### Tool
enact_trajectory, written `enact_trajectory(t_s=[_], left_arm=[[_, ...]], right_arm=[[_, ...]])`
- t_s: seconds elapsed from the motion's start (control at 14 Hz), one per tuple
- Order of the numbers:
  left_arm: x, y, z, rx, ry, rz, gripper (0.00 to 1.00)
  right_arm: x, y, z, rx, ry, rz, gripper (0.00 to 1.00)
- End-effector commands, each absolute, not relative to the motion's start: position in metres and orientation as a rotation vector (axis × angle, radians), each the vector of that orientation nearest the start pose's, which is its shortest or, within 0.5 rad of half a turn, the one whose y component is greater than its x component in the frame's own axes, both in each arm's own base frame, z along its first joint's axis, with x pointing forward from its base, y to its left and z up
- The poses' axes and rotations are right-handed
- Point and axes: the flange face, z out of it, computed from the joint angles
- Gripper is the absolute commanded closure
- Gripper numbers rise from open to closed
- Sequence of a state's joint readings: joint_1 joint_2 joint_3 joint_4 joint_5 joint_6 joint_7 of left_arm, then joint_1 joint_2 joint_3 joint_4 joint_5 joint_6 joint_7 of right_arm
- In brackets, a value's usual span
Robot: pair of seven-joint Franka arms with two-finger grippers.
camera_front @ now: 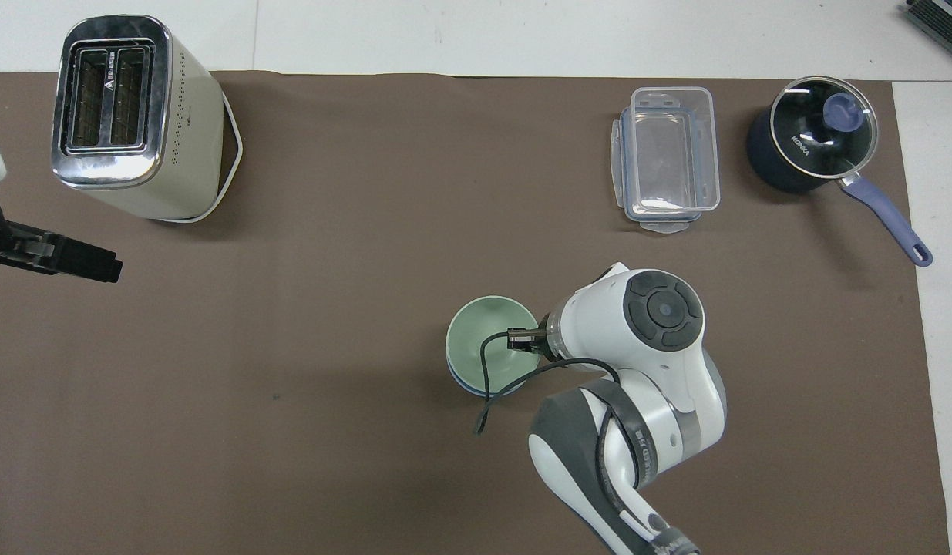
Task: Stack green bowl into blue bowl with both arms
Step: 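Lower the green bowl into the blue bowl with the right gripper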
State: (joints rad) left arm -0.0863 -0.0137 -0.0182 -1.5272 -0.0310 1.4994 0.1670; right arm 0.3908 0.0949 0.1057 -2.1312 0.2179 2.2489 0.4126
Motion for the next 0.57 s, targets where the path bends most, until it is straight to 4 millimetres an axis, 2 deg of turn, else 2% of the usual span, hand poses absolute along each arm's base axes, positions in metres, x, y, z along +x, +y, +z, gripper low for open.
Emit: enact_trajectory(t_s=[0.0,0.14,0.28,0.5], left_arm=[[0.534,-0.06,0.646,-3.133,0.435,0.016,0.0],[0.534,-0.06,0.646,-3.133,0.435,0.016,0.0],[0.534,-0.06,0.646,-3.133,0.432,0.016,0.0],[0.533,-0.061,0.647,-3.132,0.437,0.014,0.0]], right_arm=[[0.484,0.271,0.356,-2.948,0.091,0.097,1.0],[0.482,0.269,0.352,-2.952,0.077,0.105,1.0],[0.476,0.277,0.345,-2.951,0.056,0.085,1.0],[0.476,0.277,0.344,-2.952,0.056,0.087,1.0]])
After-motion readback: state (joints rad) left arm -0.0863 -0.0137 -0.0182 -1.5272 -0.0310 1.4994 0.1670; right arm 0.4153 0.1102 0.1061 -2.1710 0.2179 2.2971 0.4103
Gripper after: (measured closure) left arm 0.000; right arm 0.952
